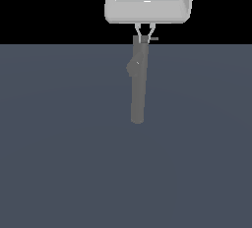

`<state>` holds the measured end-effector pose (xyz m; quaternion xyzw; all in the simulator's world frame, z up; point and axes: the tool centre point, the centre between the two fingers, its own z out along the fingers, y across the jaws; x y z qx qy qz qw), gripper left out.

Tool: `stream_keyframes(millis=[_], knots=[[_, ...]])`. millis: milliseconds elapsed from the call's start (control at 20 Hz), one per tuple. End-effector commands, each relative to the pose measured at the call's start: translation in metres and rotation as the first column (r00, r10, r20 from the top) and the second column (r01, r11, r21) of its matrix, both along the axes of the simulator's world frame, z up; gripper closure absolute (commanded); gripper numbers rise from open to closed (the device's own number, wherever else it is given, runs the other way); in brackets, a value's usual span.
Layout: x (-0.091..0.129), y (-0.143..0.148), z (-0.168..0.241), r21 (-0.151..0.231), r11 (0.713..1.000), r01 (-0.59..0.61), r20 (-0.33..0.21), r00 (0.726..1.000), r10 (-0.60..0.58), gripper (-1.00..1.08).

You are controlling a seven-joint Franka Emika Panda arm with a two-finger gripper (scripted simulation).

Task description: Turn on the faucet by rotating a designated handle.

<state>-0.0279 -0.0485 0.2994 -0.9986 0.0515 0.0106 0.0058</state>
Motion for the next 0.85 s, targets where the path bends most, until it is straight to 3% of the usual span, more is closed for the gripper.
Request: stream_keyframes(millis=[0, 800], knots=[[0.008, -0.009, 0.0, -0.003, 1.0, 0.009, 0.006, 1.0, -0.009, 1.08], [0.05, -0.058, 0.001, -0.012, 0.998, 0.056, 0.02, 0.998, -0.055, 1.08]])
